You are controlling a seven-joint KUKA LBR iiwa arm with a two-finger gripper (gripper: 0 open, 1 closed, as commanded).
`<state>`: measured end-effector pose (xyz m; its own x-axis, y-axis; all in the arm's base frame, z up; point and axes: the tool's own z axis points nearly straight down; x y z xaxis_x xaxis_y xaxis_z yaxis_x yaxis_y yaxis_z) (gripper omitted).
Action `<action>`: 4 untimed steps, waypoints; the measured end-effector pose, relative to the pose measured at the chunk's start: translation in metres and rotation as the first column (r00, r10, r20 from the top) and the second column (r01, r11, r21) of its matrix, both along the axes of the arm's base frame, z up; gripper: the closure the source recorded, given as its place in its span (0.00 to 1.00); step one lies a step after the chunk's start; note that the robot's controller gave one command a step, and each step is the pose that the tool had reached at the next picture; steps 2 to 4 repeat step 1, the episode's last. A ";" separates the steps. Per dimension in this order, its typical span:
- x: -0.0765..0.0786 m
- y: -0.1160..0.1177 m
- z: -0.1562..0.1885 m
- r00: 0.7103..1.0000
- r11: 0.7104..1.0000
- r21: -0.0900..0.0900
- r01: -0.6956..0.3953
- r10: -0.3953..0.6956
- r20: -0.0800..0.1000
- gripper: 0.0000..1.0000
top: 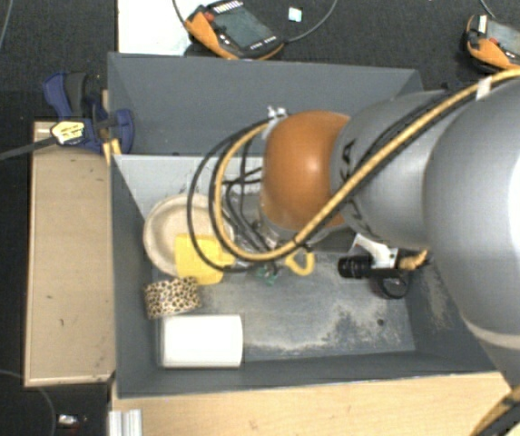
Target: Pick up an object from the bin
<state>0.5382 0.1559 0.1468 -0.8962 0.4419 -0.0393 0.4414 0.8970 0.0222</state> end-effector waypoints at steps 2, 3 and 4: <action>0.001 0.000 0.031 1.000 1.000 0.000 -0.003 0.003 0.003 1.00; 0.001 0.000 0.031 1.000 1.000 0.000 -0.003 0.003 0.003 1.00; 0.001 0.000 0.031 1.000 1.000 0.000 -0.003 0.003 0.003 1.00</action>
Offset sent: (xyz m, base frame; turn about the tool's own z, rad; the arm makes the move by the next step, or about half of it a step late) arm 0.0005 0.0001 0.0477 -0.0022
